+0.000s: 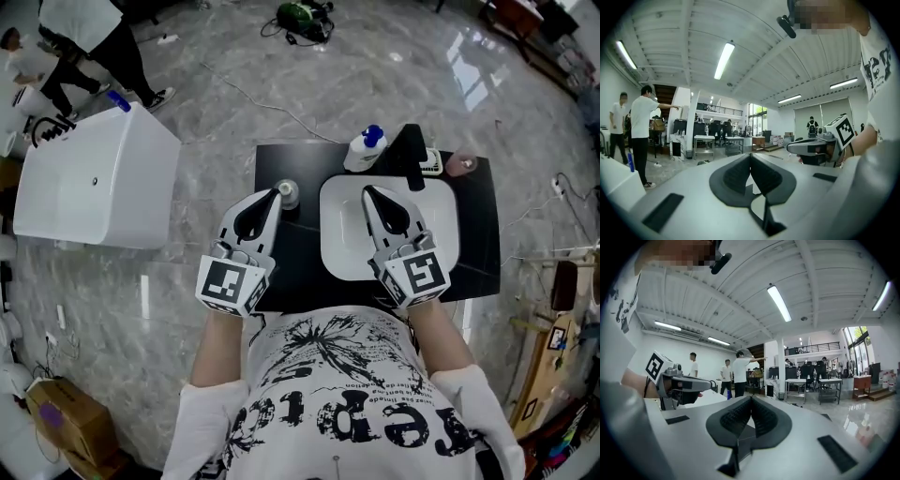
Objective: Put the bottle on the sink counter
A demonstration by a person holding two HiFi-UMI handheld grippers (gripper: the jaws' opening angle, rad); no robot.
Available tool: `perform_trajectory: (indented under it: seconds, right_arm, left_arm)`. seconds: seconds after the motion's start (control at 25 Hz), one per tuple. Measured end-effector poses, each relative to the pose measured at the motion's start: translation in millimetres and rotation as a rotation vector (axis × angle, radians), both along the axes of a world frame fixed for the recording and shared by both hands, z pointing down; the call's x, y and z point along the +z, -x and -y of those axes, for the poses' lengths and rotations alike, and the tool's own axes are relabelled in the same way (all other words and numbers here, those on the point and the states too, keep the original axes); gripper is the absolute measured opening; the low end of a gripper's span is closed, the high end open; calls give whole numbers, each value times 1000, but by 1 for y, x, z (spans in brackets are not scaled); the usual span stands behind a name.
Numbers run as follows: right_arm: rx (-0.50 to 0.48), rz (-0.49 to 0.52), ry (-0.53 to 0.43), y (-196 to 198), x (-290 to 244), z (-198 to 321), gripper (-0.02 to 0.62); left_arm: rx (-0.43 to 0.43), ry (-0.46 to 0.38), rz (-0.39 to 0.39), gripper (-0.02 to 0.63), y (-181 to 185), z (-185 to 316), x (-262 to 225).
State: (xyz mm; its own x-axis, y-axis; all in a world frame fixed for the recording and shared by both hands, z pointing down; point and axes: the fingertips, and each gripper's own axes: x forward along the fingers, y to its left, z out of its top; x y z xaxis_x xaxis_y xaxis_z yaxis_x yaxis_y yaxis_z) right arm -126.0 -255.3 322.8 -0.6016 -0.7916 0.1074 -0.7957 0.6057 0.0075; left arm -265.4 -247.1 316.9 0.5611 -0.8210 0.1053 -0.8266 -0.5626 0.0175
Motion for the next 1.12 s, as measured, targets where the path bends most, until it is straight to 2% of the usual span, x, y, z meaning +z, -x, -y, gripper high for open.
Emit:
perform_trajectory:
  seconds: [0.16,0.32,0.48,0.84,1.12]
  right_arm:
    - [-31,18,-18,0,-11,-9,15]
    - [-41,0,-42,-1,-17,-8,14]
    - [-28,-10,-40,-3,-17,-7,14]
    - [-52,-46,-50,7,-15,-16,14]
    - [1,-31,-54,5,-19,-17,14]
  left_arm:
    - [66,-65,26,15,-13,-13,-18]
    - [90,-130,-17,15,-23,-14,-37]
    - [96,-100,43,15,-19,-13,-26]
    - [70,-107,-1,15,-11,-13,-31]
    - [64,-96,-2,15,-10,-20,-32]
